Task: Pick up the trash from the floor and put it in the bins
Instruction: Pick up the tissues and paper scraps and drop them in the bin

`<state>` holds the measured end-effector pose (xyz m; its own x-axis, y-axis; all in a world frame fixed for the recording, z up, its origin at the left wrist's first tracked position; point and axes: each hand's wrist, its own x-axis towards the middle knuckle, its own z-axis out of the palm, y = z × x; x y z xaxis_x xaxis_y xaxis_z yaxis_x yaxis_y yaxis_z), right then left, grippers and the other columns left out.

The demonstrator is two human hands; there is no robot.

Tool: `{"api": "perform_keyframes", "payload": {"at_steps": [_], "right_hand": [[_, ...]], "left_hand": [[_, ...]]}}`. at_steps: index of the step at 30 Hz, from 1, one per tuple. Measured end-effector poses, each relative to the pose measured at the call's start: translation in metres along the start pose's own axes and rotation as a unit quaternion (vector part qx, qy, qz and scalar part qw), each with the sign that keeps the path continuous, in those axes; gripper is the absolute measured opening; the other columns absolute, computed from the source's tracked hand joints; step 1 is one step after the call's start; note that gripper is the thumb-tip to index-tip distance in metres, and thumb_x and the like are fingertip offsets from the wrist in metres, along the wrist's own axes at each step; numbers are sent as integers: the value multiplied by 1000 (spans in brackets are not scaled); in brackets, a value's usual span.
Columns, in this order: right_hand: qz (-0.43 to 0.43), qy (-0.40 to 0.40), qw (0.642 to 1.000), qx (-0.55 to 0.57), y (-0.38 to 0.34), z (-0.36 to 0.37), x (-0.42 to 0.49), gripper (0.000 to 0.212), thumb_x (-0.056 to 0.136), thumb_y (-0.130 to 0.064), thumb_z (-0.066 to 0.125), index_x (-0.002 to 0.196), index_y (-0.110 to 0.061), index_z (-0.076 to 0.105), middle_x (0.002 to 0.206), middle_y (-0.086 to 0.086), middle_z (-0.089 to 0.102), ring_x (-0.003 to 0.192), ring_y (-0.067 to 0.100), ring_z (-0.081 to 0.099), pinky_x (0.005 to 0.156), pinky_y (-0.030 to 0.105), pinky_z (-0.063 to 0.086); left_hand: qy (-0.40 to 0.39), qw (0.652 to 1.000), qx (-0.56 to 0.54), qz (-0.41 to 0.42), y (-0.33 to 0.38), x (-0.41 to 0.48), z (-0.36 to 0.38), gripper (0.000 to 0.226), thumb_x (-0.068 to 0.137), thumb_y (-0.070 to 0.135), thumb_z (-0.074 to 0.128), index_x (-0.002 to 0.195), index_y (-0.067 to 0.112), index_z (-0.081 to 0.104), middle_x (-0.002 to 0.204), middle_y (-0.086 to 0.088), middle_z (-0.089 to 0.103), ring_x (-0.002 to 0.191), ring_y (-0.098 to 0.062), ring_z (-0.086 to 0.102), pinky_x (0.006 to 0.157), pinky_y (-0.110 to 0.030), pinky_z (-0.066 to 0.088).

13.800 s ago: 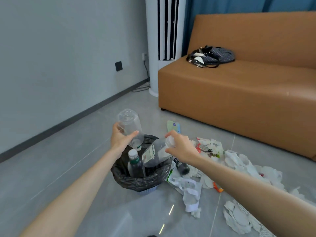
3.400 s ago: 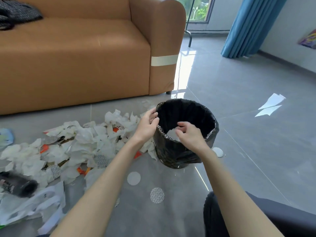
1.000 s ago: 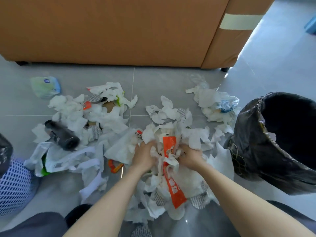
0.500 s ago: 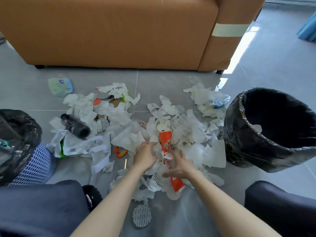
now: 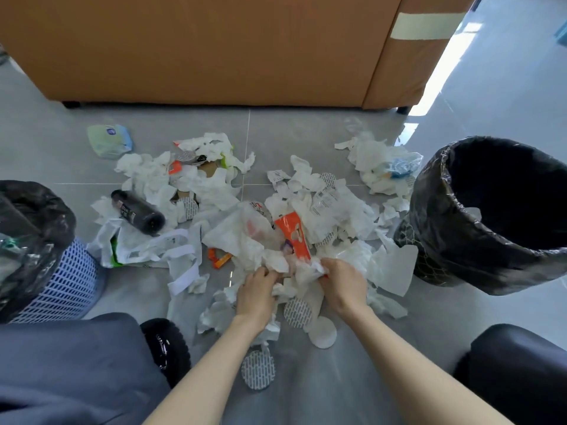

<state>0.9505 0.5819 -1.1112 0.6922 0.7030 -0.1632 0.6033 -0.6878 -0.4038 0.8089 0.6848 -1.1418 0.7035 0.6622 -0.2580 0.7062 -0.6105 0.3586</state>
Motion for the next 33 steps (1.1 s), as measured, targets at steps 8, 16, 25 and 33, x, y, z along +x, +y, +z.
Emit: {"api": "perform_keyframes", "payload": {"at_steps": [8, 16, 25, 33], "right_hand": [[83, -113, 981, 132, -27, -137, 55, 3, 80, -11, 57, 78, -8, 56, 77, 11, 62, 68, 25, 59, 56, 28, 44], [127, -96, 963, 217, -29, -273, 56, 7, 85, -5, 58, 86, -9, 53, 79, 12, 56, 56, 23, 55, 35, 22, 47], [190, 160, 923, 294, 49, -356, 34, 6, 76, -7, 57, 82, -10, 56, 62, 6, 50, 47, 20, 47, 43, 22, 41], [244, 164, 920, 258, 107, -303, 17, 41, 82, -17, 59, 122, -20, 54, 117, 10, 60, 100, 28, 58, 75, 30, 46]], "left_hand": [[48, 988, -143, -10, 33, 37, -80, 15, 81, 12, 60, 93, 17, 68, 96, -10, 69, 95, -30, 62, 69, -30, 45], [-17, 988, -142, 62, 99, 46, -196, 4, 78, 11, 64, 74, 11, 63, 85, -19, 68, 83, -29, 65, 54, -24, 40], [-19, 949, -265, 167, 204, 52, -254, 12, 78, 9, 62, 67, 12, 58, 57, 2, 47, 50, -11, 45, 50, -19, 37], [-44, 917, -344, 198, 253, 50, -222, 3, 81, 8, 66, 81, 5, 66, 64, -1, 54, 58, -14, 49, 55, -24, 42]]}}
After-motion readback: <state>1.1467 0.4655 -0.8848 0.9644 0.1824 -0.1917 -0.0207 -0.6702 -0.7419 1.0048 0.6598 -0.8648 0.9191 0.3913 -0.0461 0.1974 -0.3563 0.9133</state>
